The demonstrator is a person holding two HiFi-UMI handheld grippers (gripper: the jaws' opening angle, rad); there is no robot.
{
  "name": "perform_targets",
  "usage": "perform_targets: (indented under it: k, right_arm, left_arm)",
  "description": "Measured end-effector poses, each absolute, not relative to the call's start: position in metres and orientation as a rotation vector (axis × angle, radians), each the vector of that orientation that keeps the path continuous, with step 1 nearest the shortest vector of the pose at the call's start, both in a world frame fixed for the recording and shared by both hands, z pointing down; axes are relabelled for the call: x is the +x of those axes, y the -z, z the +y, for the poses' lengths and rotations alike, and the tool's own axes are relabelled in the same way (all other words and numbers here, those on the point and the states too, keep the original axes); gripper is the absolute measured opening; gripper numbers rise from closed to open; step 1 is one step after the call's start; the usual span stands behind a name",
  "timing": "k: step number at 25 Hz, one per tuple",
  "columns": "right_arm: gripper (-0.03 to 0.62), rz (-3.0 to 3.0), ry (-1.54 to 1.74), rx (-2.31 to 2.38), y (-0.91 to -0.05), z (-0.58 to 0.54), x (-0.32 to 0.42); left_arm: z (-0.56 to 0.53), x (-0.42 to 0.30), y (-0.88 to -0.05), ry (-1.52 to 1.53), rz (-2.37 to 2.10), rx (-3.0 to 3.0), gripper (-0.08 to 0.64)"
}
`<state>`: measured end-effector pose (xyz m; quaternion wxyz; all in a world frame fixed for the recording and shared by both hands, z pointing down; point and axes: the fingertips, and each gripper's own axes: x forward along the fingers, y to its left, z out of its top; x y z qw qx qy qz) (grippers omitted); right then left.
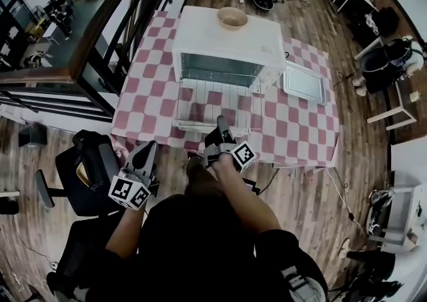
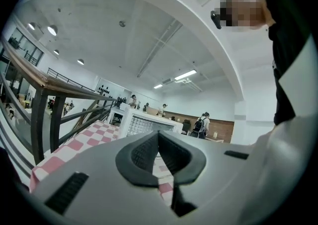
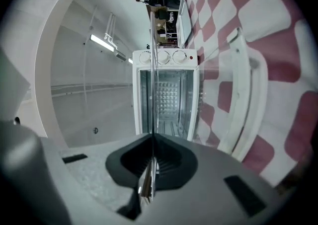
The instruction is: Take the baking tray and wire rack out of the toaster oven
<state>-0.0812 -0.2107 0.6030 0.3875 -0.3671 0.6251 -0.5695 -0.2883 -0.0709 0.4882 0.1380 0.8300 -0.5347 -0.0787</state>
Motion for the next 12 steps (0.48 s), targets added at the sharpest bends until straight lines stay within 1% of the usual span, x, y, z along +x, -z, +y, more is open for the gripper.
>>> perform_targets:
  k: [7, 12]
  right_arm:
    - [0.003, 1.584, 1.442, -0.93, -0.595, -0.161, -0.052]
    - [0.003, 1.566, 1.418, -0.971, -0.591, -0.141, -0.009]
  left_arm:
    - [-0.048, -0.28, -0.485, 0.243, -1.52, 2.423, -0.006]
    - [-0.052, -0.259, -0.49, 0.21, -1.485, 2.473, -0.006]
